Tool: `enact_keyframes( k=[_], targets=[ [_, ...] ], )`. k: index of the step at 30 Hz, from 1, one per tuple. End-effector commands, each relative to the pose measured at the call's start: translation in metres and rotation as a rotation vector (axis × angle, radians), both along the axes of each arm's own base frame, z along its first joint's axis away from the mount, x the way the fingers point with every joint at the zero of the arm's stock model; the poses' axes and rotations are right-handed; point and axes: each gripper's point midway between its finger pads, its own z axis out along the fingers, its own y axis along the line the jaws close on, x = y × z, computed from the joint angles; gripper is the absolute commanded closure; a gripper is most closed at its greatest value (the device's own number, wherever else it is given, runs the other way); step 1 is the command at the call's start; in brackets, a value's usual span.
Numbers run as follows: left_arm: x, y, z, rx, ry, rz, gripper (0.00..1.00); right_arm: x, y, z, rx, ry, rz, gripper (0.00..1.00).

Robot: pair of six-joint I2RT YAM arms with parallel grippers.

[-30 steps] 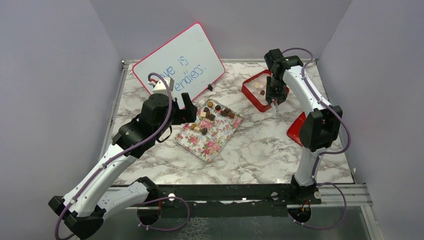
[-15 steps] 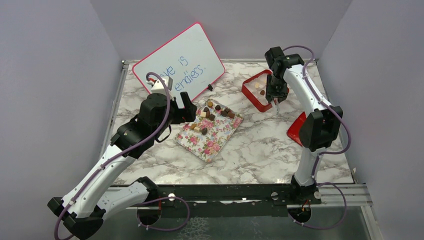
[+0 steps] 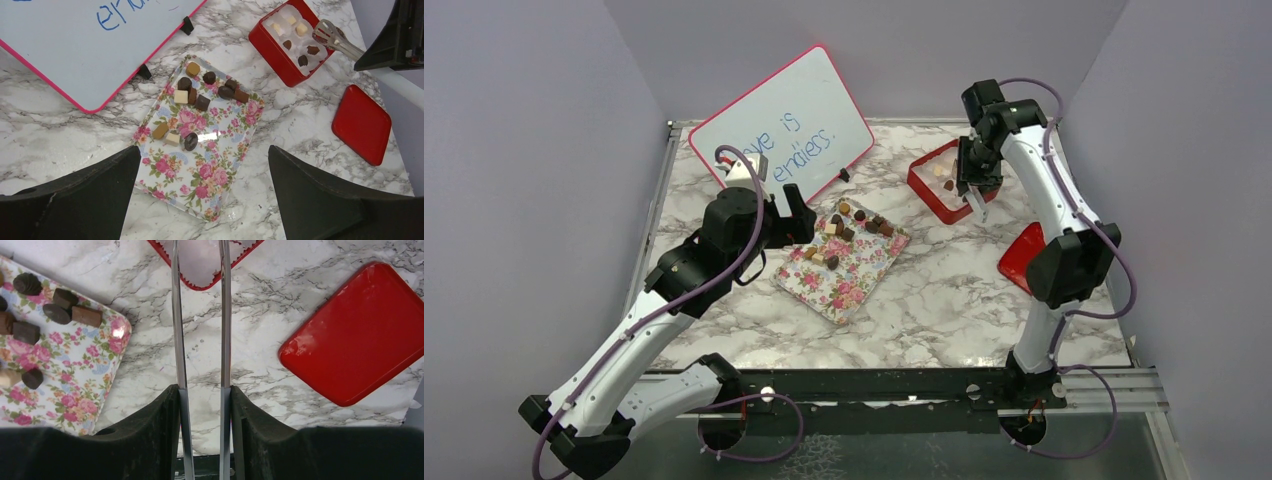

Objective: Pack the chocolate

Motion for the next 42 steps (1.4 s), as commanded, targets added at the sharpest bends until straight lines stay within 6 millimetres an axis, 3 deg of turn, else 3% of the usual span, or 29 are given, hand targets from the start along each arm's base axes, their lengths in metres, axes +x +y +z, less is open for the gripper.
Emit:
enact_keyframes(
  k=[1,9,19,27,35,42],
  targets=[
    [0.000,0.010,-0.009,0.019,0.021,0.049,0.01,-0.028,0.015,0.039,0.064,-0.058,0.103,0.59],
    [0.006,0.021,0.007,0.015,-0.022,0.119,0.01,-0.069,0.063,0.046,0.101,-0.118,0.227,0.59],
    [0.008,0.026,0.027,0.007,-0.068,0.141,0.01,-0.107,0.131,0.013,0.187,-0.062,0.362,0.58],
    [0.004,0.037,0.033,0.021,-0.097,0.161,0.01,-0.136,0.200,-0.011,0.229,-0.027,0.515,0.58],
    [-0.002,0.046,0.033,0.017,-0.109,0.180,0.01,-0.154,0.238,-0.041,0.184,0.031,0.605,0.55],
    [-0.004,0.049,0.032,0.027,-0.110,0.187,0.01,-0.154,0.249,-0.060,0.141,0.063,0.640,0.54]
  ],
)
